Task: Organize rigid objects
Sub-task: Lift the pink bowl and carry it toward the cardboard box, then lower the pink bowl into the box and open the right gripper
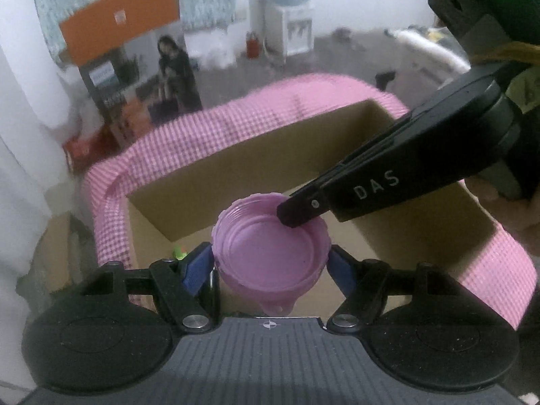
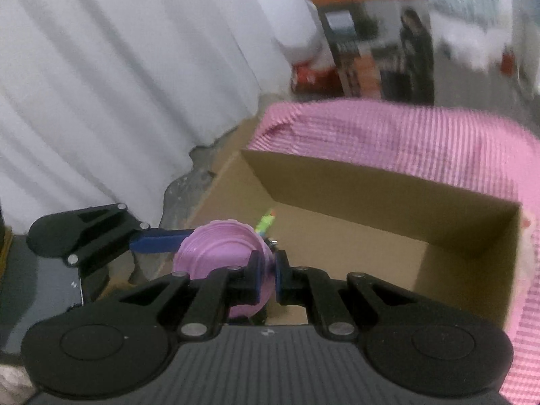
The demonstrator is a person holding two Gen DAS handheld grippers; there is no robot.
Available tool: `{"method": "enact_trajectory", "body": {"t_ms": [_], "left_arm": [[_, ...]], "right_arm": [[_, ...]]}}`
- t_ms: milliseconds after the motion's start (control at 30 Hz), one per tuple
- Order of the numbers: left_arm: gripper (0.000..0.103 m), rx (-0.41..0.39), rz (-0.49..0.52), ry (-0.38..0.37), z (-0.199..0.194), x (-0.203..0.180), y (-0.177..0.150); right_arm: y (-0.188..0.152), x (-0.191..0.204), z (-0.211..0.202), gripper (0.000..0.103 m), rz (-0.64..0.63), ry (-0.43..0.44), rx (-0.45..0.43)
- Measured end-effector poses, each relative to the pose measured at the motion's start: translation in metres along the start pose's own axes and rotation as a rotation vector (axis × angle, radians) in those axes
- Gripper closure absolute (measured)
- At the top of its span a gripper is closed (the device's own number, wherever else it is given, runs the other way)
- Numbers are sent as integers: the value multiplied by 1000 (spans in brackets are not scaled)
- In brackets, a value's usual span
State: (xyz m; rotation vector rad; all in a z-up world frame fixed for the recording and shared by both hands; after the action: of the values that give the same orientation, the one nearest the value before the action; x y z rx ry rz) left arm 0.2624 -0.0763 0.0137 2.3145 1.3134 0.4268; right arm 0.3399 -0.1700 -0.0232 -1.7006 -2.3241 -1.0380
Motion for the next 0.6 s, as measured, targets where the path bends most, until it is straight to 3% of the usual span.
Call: {"method": "enact_trajectory", "body": {"t_ms": [333,600], "left_arm": [[29,138,16,41,65,16,20],[29,175,15,102,87,27,20]], "right_arm": [[30,-49,70,95,90,-35,99],[37,-61,109,95,145,-24,112]]}}
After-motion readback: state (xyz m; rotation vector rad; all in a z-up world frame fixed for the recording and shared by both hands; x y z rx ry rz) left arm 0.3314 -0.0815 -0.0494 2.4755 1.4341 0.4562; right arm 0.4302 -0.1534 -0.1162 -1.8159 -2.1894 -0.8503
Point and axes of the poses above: each gripper's, at about its wrist camera, not at the fingertips, and z roughly the way its jaws point, x to its left, y to its top, the point moved 4 cm from there along z, roughly the way its jaws point, and after that the axes turned 3 degrees about x, right-handed, at the moved point
